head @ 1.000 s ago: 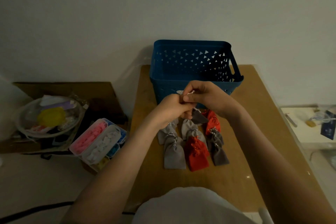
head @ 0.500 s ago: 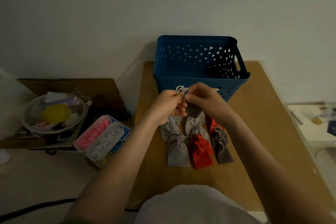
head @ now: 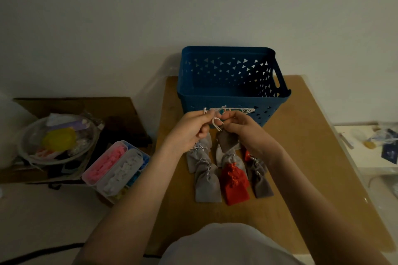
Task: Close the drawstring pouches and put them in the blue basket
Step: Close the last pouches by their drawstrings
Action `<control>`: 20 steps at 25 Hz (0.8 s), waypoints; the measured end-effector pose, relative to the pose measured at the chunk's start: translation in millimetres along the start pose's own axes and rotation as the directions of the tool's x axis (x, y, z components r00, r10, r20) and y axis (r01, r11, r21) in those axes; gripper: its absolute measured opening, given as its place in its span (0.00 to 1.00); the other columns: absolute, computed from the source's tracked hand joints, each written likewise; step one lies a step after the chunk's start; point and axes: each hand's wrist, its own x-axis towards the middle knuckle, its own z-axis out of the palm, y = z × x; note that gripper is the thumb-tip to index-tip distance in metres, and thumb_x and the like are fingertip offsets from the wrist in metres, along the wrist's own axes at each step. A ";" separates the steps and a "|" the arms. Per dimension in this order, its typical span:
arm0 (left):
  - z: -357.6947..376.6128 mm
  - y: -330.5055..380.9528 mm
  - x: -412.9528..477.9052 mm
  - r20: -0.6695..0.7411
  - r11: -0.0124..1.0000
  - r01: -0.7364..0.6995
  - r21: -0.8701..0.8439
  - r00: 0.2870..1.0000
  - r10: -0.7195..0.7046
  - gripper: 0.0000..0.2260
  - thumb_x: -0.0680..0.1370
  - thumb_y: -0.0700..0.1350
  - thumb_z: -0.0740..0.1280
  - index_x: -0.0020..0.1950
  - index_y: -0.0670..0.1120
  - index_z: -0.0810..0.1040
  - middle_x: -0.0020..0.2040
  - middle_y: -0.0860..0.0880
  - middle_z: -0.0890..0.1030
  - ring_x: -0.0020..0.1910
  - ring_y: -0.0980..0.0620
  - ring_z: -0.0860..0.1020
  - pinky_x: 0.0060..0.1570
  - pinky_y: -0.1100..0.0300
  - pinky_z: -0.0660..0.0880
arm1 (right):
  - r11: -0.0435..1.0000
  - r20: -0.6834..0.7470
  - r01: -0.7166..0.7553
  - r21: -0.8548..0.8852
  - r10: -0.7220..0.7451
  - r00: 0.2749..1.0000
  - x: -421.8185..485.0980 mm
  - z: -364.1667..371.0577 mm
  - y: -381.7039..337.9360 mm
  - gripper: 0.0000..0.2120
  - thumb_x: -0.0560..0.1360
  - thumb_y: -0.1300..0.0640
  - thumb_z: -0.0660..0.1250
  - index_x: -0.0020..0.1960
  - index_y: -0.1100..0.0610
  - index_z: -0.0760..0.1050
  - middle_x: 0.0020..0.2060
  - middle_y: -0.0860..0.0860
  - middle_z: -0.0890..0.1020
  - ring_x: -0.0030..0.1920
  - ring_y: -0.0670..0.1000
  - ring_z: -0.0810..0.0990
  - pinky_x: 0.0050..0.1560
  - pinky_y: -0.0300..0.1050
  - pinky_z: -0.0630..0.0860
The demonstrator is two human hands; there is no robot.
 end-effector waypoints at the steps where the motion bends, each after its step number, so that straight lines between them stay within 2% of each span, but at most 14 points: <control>1: -1.5 -0.5 0.1 0.019 1.000 0.009 -0.011 1.000 -0.009 0.09 0.81 0.42 0.61 0.46 0.41 0.80 0.33 0.51 0.80 0.25 0.60 0.65 0.24 0.68 0.59 | 1.000 -0.005 -0.005 0.019 0.005 1.000 0.8 -0.8 0.9 0.09 0.76 0.70 0.62 0.56 0.62 0.71 0.43 0.58 0.76 0.43 0.53 0.75 0.48 0.45 0.72; 4: -4.4 1.0 0.2 0.076 0.998 -0.006 0.067 0.997 0.001 0.07 0.79 0.39 0.63 0.47 0.41 0.80 0.34 0.50 0.80 0.27 0.60 0.67 0.27 0.68 0.62 | 0.999 0.014 0.001 0.048 -0.002 1.000 2.3 -2.7 2.7 0.09 0.76 0.69 0.62 0.55 0.61 0.72 0.44 0.58 0.75 0.45 0.54 0.75 0.49 0.46 0.71; 7: -6.9 -1.3 4.6 0.038 0.954 -0.079 0.288 0.997 0.071 0.04 0.77 0.39 0.66 0.45 0.45 0.80 0.36 0.52 0.80 0.29 0.60 0.70 0.31 0.66 0.66 | 0.999 -0.015 -0.031 0.024 0.031 0.999 1.9 -1.5 0.1 0.05 0.77 0.66 0.61 0.49 0.58 0.72 0.40 0.54 0.76 0.40 0.50 0.75 0.41 0.43 0.72; 8: -6.1 -3.8 5.5 -0.004 0.892 -0.120 0.436 0.991 0.135 0.03 0.76 0.40 0.68 0.44 0.47 0.80 0.37 0.51 0.81 0.31 0.59 0.73 0.34 0.64 0.69 | 0.999 -0.026 -0.037 0.001 0.037 0.999 1.8 -1.0 0.2 0.05 0.78 0.66 0.61 0.48 0.57 0.71 0.39 0.53 0.76 0.38 0.49 0.75 0.39 0.42 0.72; 9: -3.8 -6.7 6.7 -0.026 0.778 -0.159 0.607 0.975 0.220 0.02 0.76 0.41 0.69 0.43 0.47 0.80 0.39 0.51 0.81 0.35 0.56 0.76 0.37 0.61 0.71 | 0.999 -0.036 -0.026 -0.041 0.025 0.999 1.4 0.9 -0.5 0.06 0.78 0.66 0.61 0.47 0.56 0.70 0.39 0.53 0.76 0.38 0.50 0.75 0.38 0.42 0.72; 11: 4.9 -11.3 6.8 0.015 0.428 -0.176 0.886 0.935 0.353 0.02 0.77 0.41 0.67 0.47 0.44 0.79 0.43 0.48 0.80 0.44 0.50 0.78 0.40 0.60 0.69 | 0.985 -0.015 0.017 -0.170 -0.020 1.000 2.1 5.8 -0.7 0.08 0.78 0.67 0.61 0.46 0.55 0.70 0.39 0.53 0.77 0.40 0.51 0.74 0.41 0.43 0.72; 12: 11.0 -12.1 6.3 0.048 0.268 -0.157 0.950 0.926 0.374 0.05 0.78 0.39 0.64 0.52 0.42 0.77 0.46 0.47 0.78 0.48 0.48 0.77 0.42 0.60 0.69 | 0.966 0.009 0.032 -0.256 -0.031 0.999 3.4 9.0 -1.8 0.08 0.78 0.67 0.61 0.46 0.54 0.69 0.40 0.53 0.77 0.42 0.51 0.75 0.43 0.44 0.73; 13: 16.6 -12.3 6.3 0.073 0.155 -0.144 0.977 0.918 0.390 0.07 0.79 0.38 0.61 0.55 0.41 0.75 0.50 0.45 0.78 0.51 0.47 0.76 0.45 0.59 0.70 | 0.941 0.023 0.042 -0.337 -0.036 0.999 5.0 12.0 -4.2 0.08 0.78 0.66 0.61 0.45 0.54 0.69 0.42 0.53 0.77 0.43 0.52 0.76 0.46 0.46 0.74; 14: 19.9 -11.2 5.5 0.088 0.082 -0.134 0.988 0.904 0.418 0.08 0.80 0.37 0.59 0.57 0.40 0.73 0.53 0.43 0.77 0.54 0.45 0.75 0.48 0.56 0.71 | 0.923 0.020 0.046 -0.382 -0.041 0.999 7.0 14.5 -6.0 0.08 0.78 0.66 0.61 0.45 0.54 0.70 0.43 0.54 0.78 0.45 0.52 0.77 0.49 0.48 0.75; 16: 19.6 -8.0 5.2 0.101 0.017 -0.127 0.992 0.861 0.498 0.08 0.80 0.37 0.57 0.58 0.40 0.72 0.55 0.42 0.76 0.56 0.45 0.73 0.50 0.56 0.70 | 0.960 -0.024 0.033 -0.278 -0.041 0.999 8.8 17.0 -9.2 0.06 0.79 0.64 0.60 0.48 0.56 0.73 0.44 0.55 0.78 0.45 0.52 0.77 0.50 0.49 0.75; 18: 16.1 -6.8 4.1 0.133 -0.006 -0.159 0.987 0.805 0.578 0.07 0.80 0.38 0.57 0.56 0.41 0.72 0.54 0.43 0.77 0.55 0.46 0.73 0.47 0.58 0.68 | 0.991 -0.064 0.018 -0.136 -0.026 0.998 9.3 12.8 -10.4 0.08 0.82 0.62 0.56 0.55 0.58 0.74 0.38 0.52 0.76 0.36 0.46 0.75 0.39 0.40 0.74; 20: 15.1 -7.0 1.3 0.174 -0.012 -0.215 0.976 0.756 0.631 0.07 0.80 0.38 0.58 0.56 0.40 0.73 0.51 0.43 0.78 0.53 0.45 0.74 0.43 0.59 0.65 | 0.995 -0.036 0.017 -0.102 -0.021 0.999 8.1 8.1 -9.1 0.10 0.82 0.60 0.57 0.59 0.57 0.74 0.34 0.49 0.76 0.31 0.43 0.74 0.34 0.35 0.71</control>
